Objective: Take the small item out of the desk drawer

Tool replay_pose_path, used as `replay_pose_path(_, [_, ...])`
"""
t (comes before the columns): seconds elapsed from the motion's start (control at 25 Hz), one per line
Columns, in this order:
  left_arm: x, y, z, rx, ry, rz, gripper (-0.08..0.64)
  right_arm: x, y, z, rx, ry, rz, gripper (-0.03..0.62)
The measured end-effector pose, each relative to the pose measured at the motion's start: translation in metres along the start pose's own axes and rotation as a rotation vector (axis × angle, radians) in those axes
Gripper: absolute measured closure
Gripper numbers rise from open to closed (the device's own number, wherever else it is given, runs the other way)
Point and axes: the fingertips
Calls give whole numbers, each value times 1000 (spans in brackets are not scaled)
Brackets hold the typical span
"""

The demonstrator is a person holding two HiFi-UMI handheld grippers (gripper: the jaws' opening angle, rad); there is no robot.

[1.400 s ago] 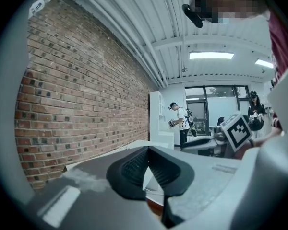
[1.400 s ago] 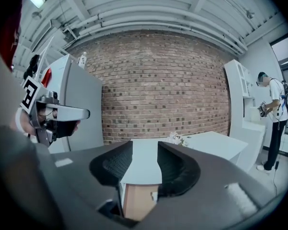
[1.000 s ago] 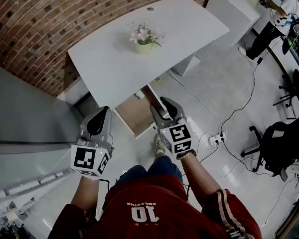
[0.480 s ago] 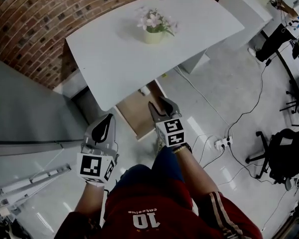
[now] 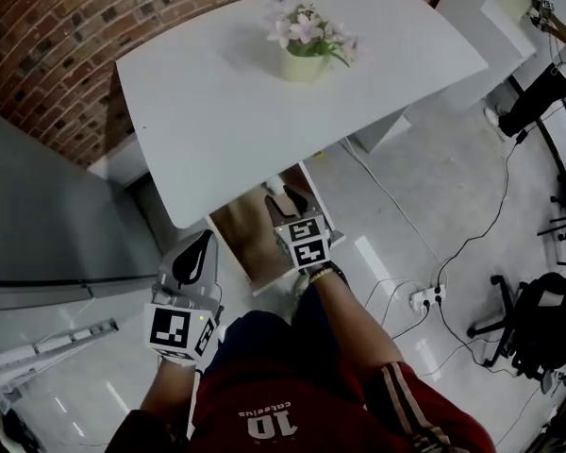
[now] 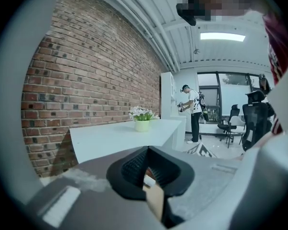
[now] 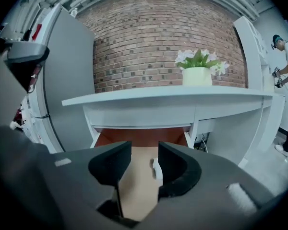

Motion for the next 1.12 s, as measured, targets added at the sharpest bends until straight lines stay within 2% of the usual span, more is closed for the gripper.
replay_pose_path(0.16, [-27, 3, 16, 10, -9, 5, 560, -25, 16, 42, 14, -21, -36, 403])
replay_pose_path(0.36, [-55, 1, 28, 23, -30, 16, 560, -48, 34, 80, -7, -30, -50, 399])
replay_pose_path(0.52, [-72, -3, 36, 26, -48, 10, 559, -59, 47, 105, -33, -49, -96, 394])
replay_pose_path(0.8, [-72, -7, 44, 41, -55, 11, 560, -87, 55, 125, -45, -131, -105, 391])
replay_pose_path(0.88, [-69, -8, 44, 42, -58, 16, 560, -88, 57, 124, -50, -137, -103, 423])
replay_pose_path(1.12, [-44, -9, 37, 35, -81, 22, 560, -77, 55, 100, -67, -147, -92, 428])
Point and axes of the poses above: the fingertips, and each gripper's own axes: z forward along the fingers, y to its right, x out of its top, and after that the axes turned 4 degrees about x, right-handed
